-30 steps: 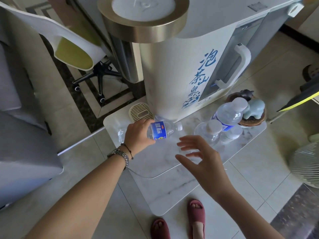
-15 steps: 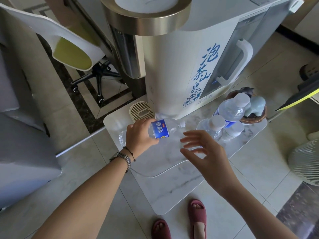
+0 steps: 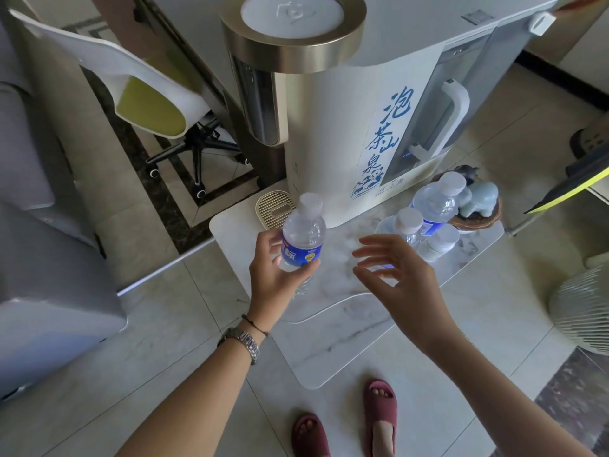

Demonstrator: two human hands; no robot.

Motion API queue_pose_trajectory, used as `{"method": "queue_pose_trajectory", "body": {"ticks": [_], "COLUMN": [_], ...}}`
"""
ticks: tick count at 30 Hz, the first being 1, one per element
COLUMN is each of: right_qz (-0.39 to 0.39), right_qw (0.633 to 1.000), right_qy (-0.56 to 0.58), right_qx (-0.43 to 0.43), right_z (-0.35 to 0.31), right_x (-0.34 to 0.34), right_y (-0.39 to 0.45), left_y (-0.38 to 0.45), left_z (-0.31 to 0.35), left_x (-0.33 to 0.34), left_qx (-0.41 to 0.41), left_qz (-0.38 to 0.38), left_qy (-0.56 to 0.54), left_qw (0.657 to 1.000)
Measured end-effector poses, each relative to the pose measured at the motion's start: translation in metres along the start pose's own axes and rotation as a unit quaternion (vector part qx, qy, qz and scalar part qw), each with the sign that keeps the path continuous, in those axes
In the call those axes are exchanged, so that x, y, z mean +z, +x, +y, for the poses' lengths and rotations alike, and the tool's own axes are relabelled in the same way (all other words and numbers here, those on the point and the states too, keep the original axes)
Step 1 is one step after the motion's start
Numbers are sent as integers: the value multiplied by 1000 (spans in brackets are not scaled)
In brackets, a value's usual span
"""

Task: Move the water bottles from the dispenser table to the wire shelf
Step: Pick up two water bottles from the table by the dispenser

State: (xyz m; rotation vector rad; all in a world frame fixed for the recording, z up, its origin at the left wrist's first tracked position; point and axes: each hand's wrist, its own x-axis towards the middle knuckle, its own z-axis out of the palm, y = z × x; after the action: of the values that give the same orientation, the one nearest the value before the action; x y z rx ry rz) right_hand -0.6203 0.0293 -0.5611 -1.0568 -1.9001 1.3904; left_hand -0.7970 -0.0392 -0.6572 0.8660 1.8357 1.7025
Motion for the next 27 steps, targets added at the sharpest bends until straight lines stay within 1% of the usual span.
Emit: {"method": "queue_pose_trajectory", "body": {"ticks": [7,11,15,20,23,27], "right_qz": [7,15,50,117,136,154], "right_qw": [1000,1000,998,991,985,981], "right_qy": [1,-1,-15,-41,-65,-76], "right_qx": [-2,-3,-23,-55,-80,-86], "right_z": [10,16,26,42,56,77], "right_x": [-5,-7,-13,-28,-32,-31], "right_y": [-8,-13,-15,-17,-13,0], "left_y": [-23,-30,-36,-49,-53,-52], "left_z": [-7,-6,-7,-10,-9,-10], "left_x": [11,11,14,20,23,24], "left_qx": [6,3,15,37,40,46], "left_qz": [48,59,70,94,105,109], "left_qy": [-29,-42,-41,-35,-31,-26], "left_qw": [998,997,997,994,993,993]}}
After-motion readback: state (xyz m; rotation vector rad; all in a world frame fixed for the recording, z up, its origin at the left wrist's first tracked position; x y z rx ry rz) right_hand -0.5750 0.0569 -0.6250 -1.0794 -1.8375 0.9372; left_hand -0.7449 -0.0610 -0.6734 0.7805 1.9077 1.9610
